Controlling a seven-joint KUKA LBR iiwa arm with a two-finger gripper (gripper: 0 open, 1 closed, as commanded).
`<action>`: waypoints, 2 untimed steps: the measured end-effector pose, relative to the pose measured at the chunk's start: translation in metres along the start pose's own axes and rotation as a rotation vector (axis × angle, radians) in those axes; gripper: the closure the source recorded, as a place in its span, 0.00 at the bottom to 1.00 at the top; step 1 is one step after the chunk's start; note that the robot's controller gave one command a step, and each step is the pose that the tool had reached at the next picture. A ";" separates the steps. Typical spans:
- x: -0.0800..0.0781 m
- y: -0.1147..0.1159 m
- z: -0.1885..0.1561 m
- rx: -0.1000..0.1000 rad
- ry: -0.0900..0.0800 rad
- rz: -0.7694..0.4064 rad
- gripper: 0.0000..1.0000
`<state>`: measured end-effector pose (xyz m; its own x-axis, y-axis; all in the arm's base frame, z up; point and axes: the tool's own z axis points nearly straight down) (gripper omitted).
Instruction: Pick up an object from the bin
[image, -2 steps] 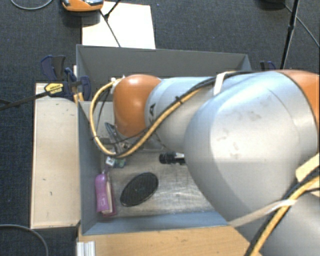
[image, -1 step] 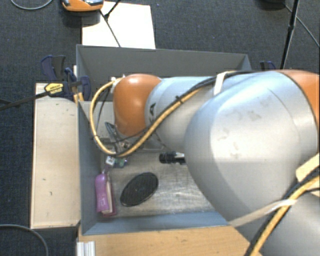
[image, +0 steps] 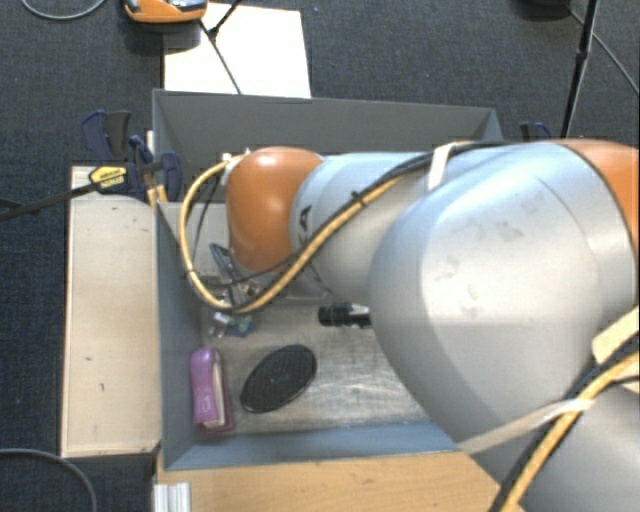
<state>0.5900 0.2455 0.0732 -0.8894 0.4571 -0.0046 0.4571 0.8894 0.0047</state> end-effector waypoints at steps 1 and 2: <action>-0.001 0.001 -0.020 -0.001 0.001 0.001 1.00; -0.002 0.002 -0.040 -0.002 0.000 0.001 1.00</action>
Offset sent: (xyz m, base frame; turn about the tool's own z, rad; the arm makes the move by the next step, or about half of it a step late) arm -0.0002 0.0000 0.0179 0.0000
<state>0.5923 0.2459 0.1136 -0.8890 0.4578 -0.0044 0.4578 0.8890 0.0064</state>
